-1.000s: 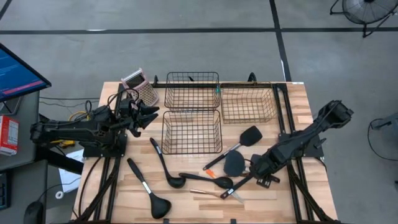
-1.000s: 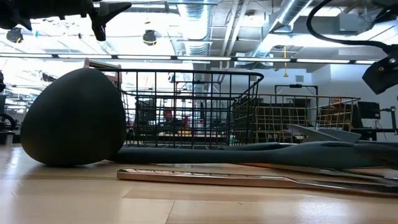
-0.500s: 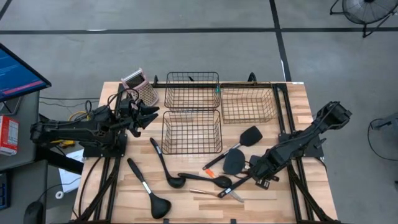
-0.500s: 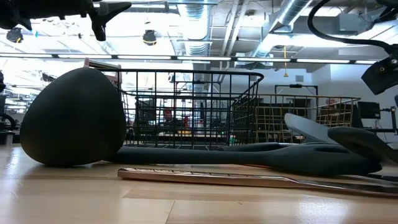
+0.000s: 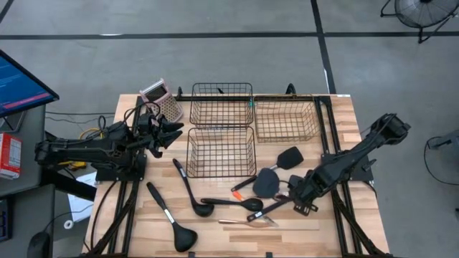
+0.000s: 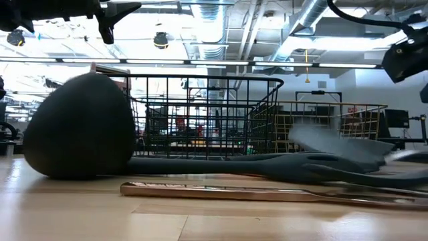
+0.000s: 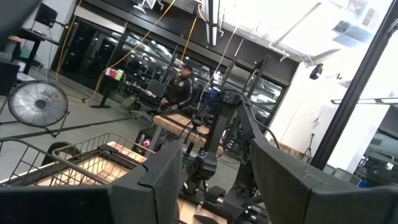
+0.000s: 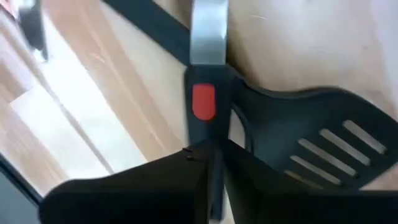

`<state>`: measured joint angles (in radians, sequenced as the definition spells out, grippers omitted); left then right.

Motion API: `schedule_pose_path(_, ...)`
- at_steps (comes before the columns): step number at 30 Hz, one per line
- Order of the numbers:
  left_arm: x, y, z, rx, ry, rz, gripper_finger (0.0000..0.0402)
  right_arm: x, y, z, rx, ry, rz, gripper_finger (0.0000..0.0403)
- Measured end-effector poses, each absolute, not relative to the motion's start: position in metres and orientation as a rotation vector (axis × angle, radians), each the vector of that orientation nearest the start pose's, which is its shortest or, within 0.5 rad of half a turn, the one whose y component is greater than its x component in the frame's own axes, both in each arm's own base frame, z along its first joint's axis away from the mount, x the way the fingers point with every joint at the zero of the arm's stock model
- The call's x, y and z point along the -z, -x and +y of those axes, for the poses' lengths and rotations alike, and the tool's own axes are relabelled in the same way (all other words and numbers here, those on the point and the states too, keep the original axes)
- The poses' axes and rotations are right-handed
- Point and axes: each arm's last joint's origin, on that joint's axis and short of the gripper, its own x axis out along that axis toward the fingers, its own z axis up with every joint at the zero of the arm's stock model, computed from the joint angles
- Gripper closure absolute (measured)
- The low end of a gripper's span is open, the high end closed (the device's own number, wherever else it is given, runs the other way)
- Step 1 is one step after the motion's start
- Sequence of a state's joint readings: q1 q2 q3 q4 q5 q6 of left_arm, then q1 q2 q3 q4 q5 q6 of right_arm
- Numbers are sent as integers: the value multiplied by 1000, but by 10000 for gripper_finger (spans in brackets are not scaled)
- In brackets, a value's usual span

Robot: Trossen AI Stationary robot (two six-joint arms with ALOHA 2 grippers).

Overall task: Pick & Place Kitchen Items
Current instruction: Put the spatula into the top right wire basket

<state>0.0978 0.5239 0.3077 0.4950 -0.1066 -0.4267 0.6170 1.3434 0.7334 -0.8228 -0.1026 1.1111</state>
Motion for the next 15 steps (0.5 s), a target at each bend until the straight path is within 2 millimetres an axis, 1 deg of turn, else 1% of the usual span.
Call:
schedule_pose_path(4, -268, -135, 16, -140, 424, -318, 227, -175, -168, 123, 267, -523, 1509, 391)
schedule_pose_path(7, -268, -135, 16, -140, 424, -319, 227, -173, -170, 126, 251, -523, 1503, 384)
schedule_pose_path(9, -268, -135, 16, -140, 424, -319, 227, -171, -171, 131, 229, -522, 1494, 363)
schedule_pose_path(11, -268, -135, 16, -139, 429, -320, 227, -169, -171, 136, 217, -531, 1470, 331)
schedule_pose_path(13, -268, -135, 16, -139, 431, -320, 227, -166, -169, 140, 263, -553, 1439, 292)
schedule_pose_path(15, -268, -135, 16, -139, 431, -321, 227, -163, -165, 141, 345, -580, 1412, 243)
